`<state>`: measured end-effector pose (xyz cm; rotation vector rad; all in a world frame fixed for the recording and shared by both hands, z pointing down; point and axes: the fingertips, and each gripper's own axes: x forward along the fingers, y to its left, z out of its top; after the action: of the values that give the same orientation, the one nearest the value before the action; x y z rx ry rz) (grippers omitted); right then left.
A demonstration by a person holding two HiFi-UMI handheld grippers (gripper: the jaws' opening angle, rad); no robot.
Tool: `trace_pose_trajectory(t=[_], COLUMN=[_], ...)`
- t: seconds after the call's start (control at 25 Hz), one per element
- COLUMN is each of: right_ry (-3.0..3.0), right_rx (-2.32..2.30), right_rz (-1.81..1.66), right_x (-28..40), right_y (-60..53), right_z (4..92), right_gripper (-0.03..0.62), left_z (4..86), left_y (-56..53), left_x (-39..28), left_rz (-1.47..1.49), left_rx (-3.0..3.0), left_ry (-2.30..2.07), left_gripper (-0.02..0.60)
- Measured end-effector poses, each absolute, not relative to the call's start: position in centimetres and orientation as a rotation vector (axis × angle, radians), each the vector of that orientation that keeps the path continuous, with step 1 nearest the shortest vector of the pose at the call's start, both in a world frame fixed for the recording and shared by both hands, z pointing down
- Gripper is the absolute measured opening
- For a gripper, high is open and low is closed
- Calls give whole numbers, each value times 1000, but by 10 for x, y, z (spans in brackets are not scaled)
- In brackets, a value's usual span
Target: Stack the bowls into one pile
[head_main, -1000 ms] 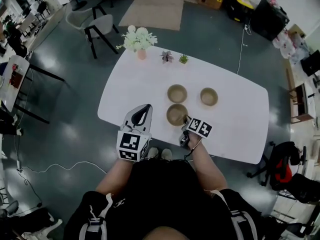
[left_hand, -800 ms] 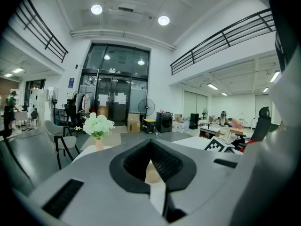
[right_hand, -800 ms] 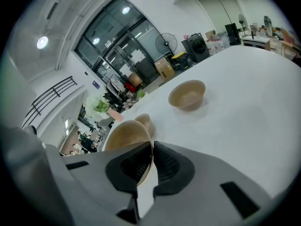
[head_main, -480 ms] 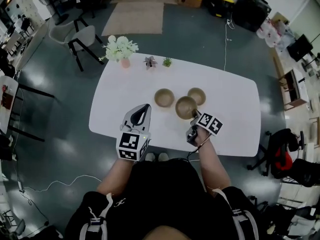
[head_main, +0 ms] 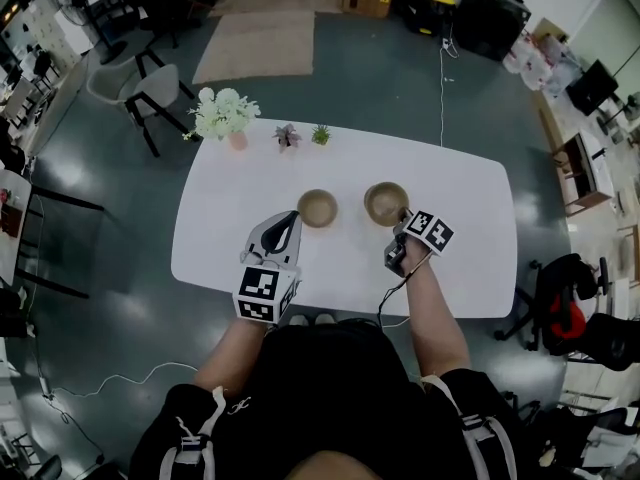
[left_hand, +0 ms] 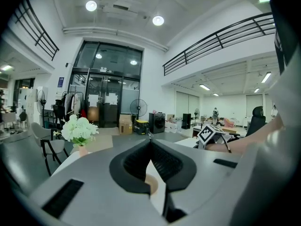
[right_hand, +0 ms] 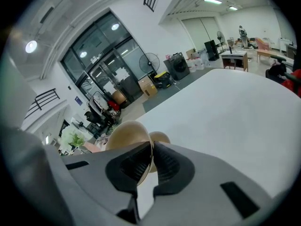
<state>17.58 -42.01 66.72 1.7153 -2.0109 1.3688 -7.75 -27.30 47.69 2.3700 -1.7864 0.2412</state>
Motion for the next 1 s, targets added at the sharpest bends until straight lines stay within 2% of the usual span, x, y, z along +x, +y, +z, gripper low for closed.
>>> trace_pose_trajectory(t=[0.8,0.92,1.0], right_ry=[-1851,-1876,-1917], right_rx=[1687,1694,1698], right_rz=[1264,1256,1239], right_x=[180,180,179], right_y=[-459,-460,-461], right_z=[725,725,721], right_gripper=[39,59,103], left_z=[488,489,488], left_y=[-275,-271,-268], left_x=[-91,-94,-93], left_rz=[326,326,322], left_rx=[2265,2258,2262], left_ry=[-1859,-1868,-1867], left_gripper=[14,14,14])
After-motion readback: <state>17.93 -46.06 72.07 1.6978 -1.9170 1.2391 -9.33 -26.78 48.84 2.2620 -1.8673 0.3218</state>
